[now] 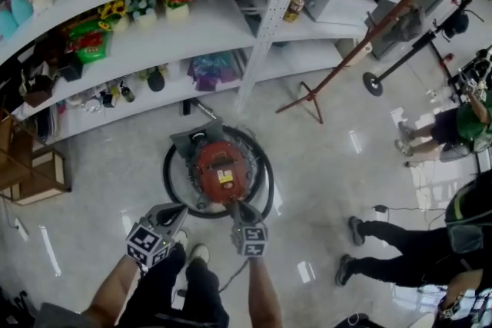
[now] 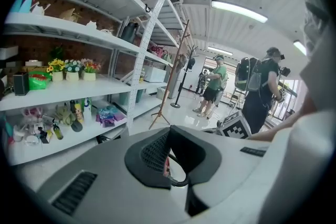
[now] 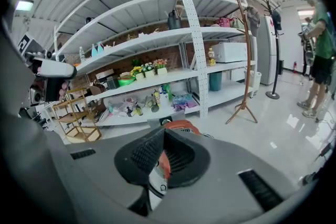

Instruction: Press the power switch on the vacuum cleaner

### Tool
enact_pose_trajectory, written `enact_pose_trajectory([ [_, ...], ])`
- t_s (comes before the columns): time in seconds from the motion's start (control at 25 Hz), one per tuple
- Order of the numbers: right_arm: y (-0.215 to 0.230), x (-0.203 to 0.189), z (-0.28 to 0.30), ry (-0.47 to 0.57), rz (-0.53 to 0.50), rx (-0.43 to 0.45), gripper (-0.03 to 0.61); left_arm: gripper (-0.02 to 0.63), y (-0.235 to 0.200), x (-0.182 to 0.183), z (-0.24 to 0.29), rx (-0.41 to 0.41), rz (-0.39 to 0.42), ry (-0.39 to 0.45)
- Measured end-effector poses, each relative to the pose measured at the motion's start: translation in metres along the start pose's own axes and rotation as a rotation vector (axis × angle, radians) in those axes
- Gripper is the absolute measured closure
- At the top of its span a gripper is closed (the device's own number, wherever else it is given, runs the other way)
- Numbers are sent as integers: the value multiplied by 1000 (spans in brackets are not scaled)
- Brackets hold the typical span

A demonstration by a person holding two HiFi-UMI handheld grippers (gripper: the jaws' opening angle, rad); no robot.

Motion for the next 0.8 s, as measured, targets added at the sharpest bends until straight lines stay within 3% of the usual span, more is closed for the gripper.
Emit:
enact_pose_trajectory([
  [0.52,-34,43,-71,15,61,12,568,604,50,54,-55,-40,9,21],
  [0.8,-48,75,-108,25,67,5,568,604,57,89,-83,-42,38,52],
])
Point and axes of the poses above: the fingertips, and each gripper's own axes: z forward along the fingers, y to its right, x out of its top, the point moved 4 cm from there along -z, backward along the fingers, and after that the axes turned 4 degrees about -y, right-handed, at the moved point
